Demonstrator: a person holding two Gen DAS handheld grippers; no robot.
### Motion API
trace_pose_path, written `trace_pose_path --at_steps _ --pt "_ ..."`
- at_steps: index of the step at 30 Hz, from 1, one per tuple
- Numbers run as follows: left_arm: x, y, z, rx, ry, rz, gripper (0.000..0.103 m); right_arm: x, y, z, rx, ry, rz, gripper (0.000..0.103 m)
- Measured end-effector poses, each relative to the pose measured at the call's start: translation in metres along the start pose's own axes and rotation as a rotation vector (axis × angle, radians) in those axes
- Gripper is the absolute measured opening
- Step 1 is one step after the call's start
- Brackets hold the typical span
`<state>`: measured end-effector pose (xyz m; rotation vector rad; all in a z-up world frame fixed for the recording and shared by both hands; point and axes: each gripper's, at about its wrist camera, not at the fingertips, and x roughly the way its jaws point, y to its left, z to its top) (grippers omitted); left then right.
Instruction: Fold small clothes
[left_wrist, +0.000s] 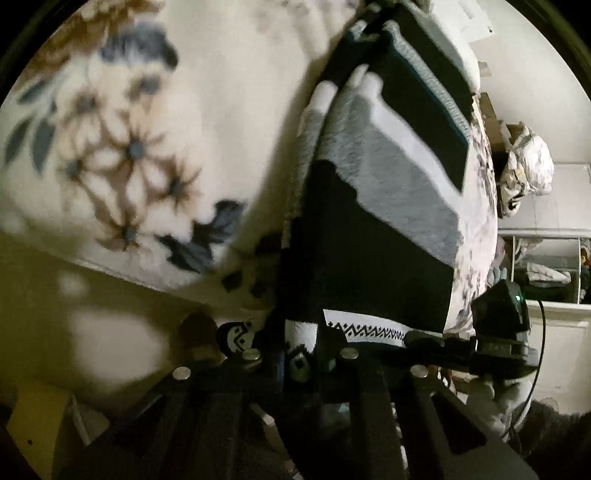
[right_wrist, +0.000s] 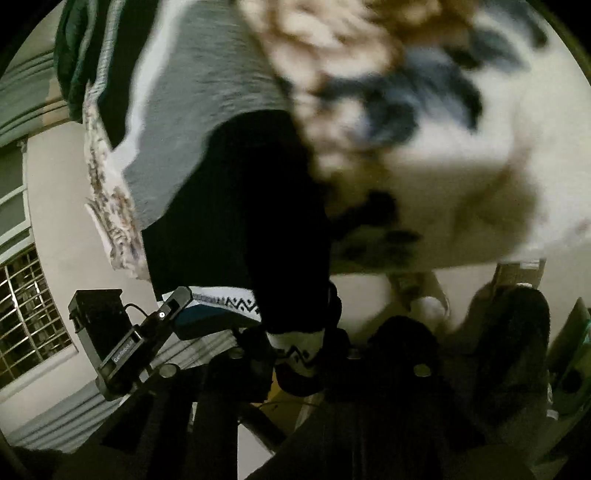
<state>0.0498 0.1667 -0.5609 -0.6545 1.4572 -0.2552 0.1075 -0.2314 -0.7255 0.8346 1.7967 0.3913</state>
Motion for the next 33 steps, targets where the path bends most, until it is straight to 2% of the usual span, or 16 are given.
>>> trace_pose_path --at_steps 4,7,11,14,20,23,28,31,33 --pt "-0.032 -0.022 0.005 -0.035 -0.057 -0.027 0.008 -0.046 0.021 -0.008 -0.012 -0.046 0.073 0.017" --pt "-0.066 -0.045 0.018 -0.034 -0.115 -0.082 0.008 -0.082 0.049 -0.010 -0.019 -0.111 0.144 0.017" --pt "-0.101 -0.081 0.058 0.022 -0.195 -0.142 0.008 -0.133 0.098 0.008 -0.066 -0.214 0.206 0.017" --pt "-0.114 -0.116 0.111 0.074 -0.271 -0.172 0.009 -0.161 0.129 0.033 -0.099 -0.279 0.227 0.016" --pt "-0.103 -0.166 0.213 0.110 -0.376 -0.142 0.009 -0.196 0.184 0.133 -0.133 -0.391 0.222 0.016" --pt "-0.085 -0.174 0.261 0.081 -0.398 -0.126 0.009 -0.205 0.206 0.202 -0.150 -0.417 0.197 0.016" --pt "-0.062 -0.176 0.326 0.011 -0.411 -0.115 0.011 -0.204 0.224 0.303 -0.118 -0.394 0.198 0.016" --pt "-0.046 -0.161 0.364 -0.091 -0.411 -0.165 0.013 -0.197 0.234 0.359 -0.089 -0.358 0.230 0.019" --pt "-0.038 -0.147 0.383 -0.168 -0.414 -0.210 0.017 -0.190 0.237 0.390 -0.071 -0.337 0.255 0.026"
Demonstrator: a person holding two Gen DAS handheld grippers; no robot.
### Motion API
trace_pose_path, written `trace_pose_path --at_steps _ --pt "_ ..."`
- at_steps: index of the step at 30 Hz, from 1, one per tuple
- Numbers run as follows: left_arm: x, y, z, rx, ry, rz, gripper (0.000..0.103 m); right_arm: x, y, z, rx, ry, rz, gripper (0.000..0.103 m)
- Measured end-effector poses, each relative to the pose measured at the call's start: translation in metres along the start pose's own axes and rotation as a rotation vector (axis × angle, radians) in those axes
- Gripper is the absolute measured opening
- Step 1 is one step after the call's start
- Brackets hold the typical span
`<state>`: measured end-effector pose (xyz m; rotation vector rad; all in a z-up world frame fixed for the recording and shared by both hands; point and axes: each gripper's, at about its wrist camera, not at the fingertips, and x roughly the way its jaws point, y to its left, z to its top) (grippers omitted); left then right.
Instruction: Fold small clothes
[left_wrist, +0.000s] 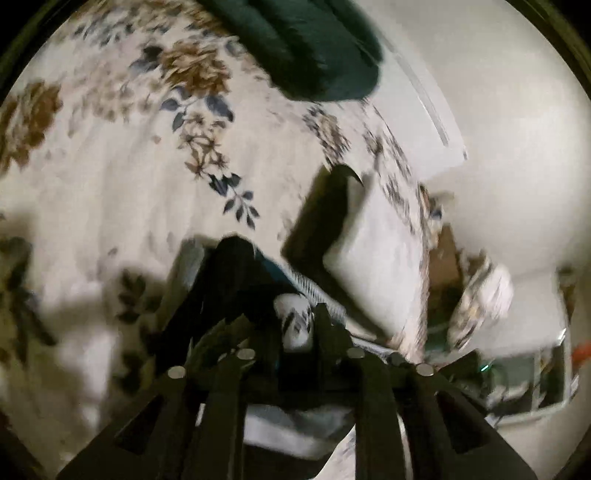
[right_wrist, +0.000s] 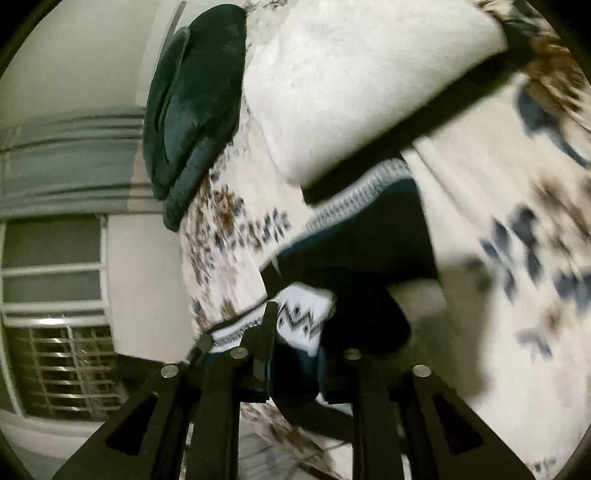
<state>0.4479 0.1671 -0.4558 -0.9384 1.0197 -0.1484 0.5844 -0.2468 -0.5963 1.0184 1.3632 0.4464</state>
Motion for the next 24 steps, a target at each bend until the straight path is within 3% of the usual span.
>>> trace_pose_path --at_steps 2,3,5,6,10,16,19,22,24 --pt "0.005 0.010 0.010 -0.056 -0.015 -0.015 0.021 0.010 -0.001 0.018 -0.002 0.013 -0.006 0.037" --pt "0.006 0.016 0.014 -0.078 -0.032 -0.027 0.025 0.010 -0.002 0.020 -0.008 0.009 -0.009 0.049" --pt "0.003 0.029 0.019 -0.120 -0.060 -0.061 0.037 0.006 -0.006 0.025 -0.012 -0.005 0.000 0.060" --pt "0.002 0.034 0.020 -0.134 -0.067 -0.064 0.046 0.003 -0.009 0.024 -0.011 -0.011 -0.004 0.060" --pt "-0.004 0.048 0.018 -0.119 -0.055 -0.032 0.047 -0.006 -0.012 0.017 -0.073 -0.018 -0.094 0.061" --pt "0.012 0.023 -0.011 0.265 0.099 0.209 0.047 0.014 -0.001 0.001 -0.245 0.052 -0.342 0.061" --pt "0.040 0.012 -0.021 0.422 0.180 0.309 0.047 0.032 -0.001 0.008 -0.266 0.054 -0.402 0.061" --pt "0.069 -0.004 -0.011 0.528 0.181 0.360 0.047 0.049 0.001 0.025 -0.260 0.025 -0.419 0.061" --pt "0.088 -0.011 0.008 0.546 0.159 0.382 0.047 0.059 0.004 0.038 -0.266 -0.007 -0.472 0.061"
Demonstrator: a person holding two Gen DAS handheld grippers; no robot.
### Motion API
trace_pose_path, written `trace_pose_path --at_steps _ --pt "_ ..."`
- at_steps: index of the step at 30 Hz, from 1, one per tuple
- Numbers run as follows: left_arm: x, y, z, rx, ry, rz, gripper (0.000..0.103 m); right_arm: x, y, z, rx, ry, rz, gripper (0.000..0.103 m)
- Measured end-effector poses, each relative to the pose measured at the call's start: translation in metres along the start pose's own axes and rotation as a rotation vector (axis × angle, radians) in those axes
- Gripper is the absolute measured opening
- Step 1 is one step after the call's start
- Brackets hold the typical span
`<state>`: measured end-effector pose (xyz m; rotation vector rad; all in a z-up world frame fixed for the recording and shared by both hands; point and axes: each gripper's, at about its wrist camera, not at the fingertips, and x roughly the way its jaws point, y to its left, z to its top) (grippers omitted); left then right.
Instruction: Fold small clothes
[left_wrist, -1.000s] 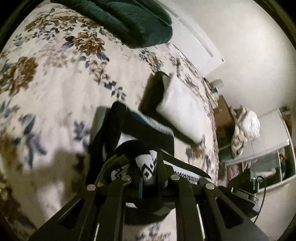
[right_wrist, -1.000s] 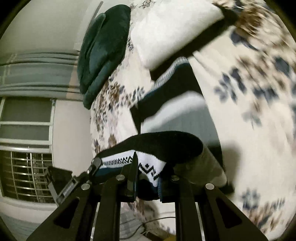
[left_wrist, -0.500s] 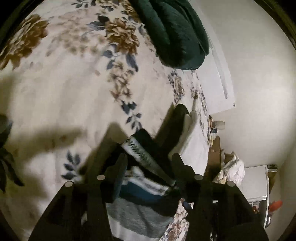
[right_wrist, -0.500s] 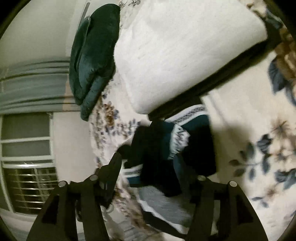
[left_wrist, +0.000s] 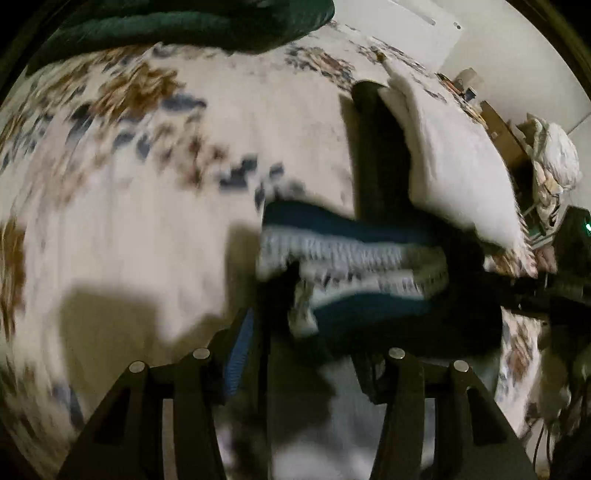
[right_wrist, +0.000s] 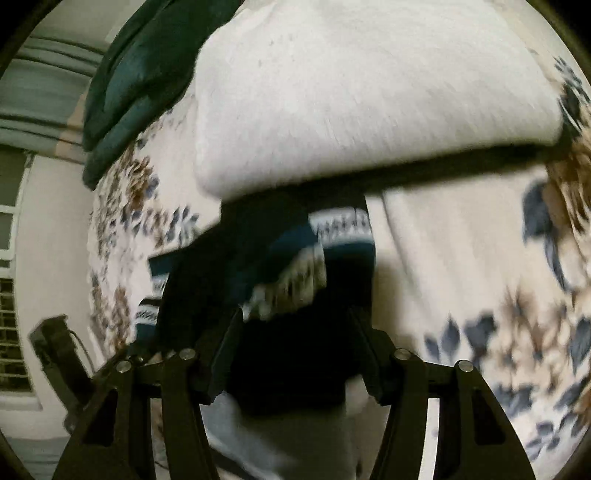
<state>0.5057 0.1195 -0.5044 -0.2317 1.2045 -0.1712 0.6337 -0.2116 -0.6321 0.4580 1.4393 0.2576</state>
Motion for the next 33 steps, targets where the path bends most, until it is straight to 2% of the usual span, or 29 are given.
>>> trace_pose_path --at_steps 1,3,5,9,13,15,16,17,18,19,23,24,26,28,30,31,33 --pt "0.006 0.002 0.013 -0.013 -0.009 0.015 0.047 0.003 0.001 0.008 0.001 -0.020 -0.041 0.060" --pt "0.016 0.012 0.037 -0.065 -0.025 -0.002 0.047 0.006 -0.001 0.020 0.028 -0.054 -0.115 0.060" --pt "0.020 0.024 0.054 -0.116 -0.030 -0.017 0.047 0.004 -0.005 0.027 0.064 -0.068 -0.143 0.060" --pt "0.009 0.036 0.051 -0.160 -0.028 -0.087 0.047 -0.008 -0.014 0.028 0.111 -0.080 -0.086 0.060" --pt "0.013 0.041 0.030 -0.195 0.028 -0.173 0.047 -0.005 -0.024 0.020 0.146 -0.016 0.018 0.060" --pt "0.023 0.042 0.024 -0.208 0.049 -0.201 0.047 0.001 -0.026 0.015 0.152 0.013 0.040 0.060" --pt "0.027 0.042 0.023 -0.217 0.048 -0.215 0.045 0.006 -0.023 0.014 0.151 0.015 0.045 0.056" --pt "0.029 0.041 0.024 -0.229 0.040 -0.234 0.044 0.008 -0.023 0.014 0.155 0.011 0.048 0.030" --pt "0.030 0.040 0.027 -0.239 0.026 -0.247 0.036 0.008 -0.023 0.013 0.162 0.008 0.054 0.018" --pt "0.030 0.038 0.031 -0.242 0.016 -0.254 0.019 0.006 -0.022 0.011 0.168 -0.011 0.052 0.017" --pt "0.034 0.031 0.049 -0.246 0.012 -0.261 0.016 -0.004 -0.021 0.010 0.204 -0.073 0.018 0.011" --pt "0.039 0.029 0.052 -0.241 0.021 -0.245 0.016 -0.005 -0.024 0.012 0.212 -0.084 -0.007 0.001" --pt "0.056 0.035 0.056 -0.265 0.076 -0.249 0.019 -0.004 -0.030 0.019 0.226 -0.084 -0.046 0.001" --pt "0.060 0.040 0.056 -0.300 0.112 -0.265 0.021 -0.001 -0.033 0.025 0.248 -0.045 -0.012 0.003" --pt "0.048 0.044 0.051 -0.300 0.094 -0.294 0.027 -0.007 -0.030 0.028 0.219 -0.031 0.016 0.008" --pt "0.041 0.046 0.049 -0.300 0.085 -0.297 0.034 -0.011 -0.027 0.027 0.196 -0.028 0.024 0.014" --pt "0.021 0.054 0.037 -0.316 0.061 -0.319 0.046 -0.019 -0.029 0.022 0.175 -0.008 0.069 0.051"
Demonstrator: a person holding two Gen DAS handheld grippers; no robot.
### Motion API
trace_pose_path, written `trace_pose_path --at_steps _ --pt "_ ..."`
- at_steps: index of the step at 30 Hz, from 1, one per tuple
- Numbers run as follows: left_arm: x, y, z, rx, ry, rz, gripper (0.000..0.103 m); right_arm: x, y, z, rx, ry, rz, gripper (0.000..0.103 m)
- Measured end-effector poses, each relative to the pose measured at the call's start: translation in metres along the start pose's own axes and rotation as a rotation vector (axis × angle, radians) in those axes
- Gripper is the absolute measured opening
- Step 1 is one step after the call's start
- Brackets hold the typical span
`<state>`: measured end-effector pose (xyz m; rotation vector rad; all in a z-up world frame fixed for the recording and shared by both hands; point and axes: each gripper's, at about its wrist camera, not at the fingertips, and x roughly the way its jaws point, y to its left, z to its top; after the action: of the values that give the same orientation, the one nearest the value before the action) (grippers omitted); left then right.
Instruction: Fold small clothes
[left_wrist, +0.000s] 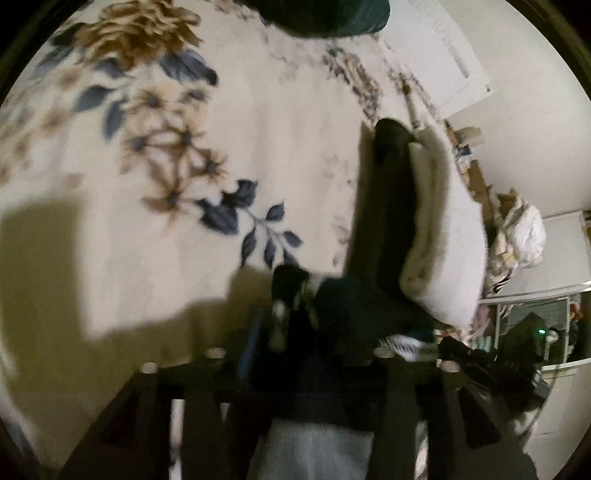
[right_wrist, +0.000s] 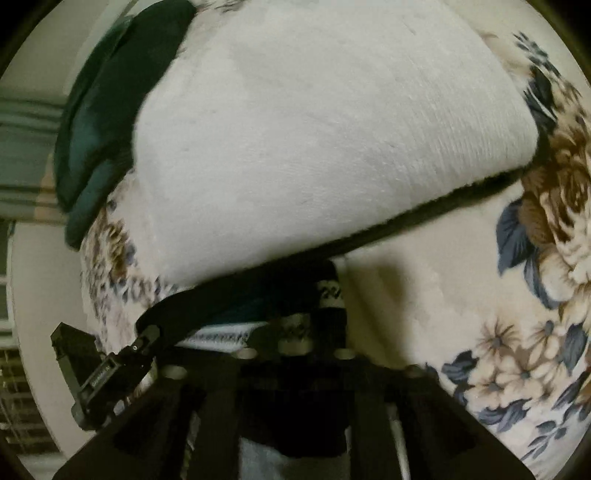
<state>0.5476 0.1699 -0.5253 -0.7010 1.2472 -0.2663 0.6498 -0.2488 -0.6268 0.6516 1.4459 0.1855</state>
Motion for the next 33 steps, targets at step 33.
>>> trace_pose_path --at_steps 33 --pt "-0.003 0.056 -0.241 -0.617 -0.271 -0.273 0.045 0.101 -0.031 -0.018 -0.119 0.390 0.305 0.067"
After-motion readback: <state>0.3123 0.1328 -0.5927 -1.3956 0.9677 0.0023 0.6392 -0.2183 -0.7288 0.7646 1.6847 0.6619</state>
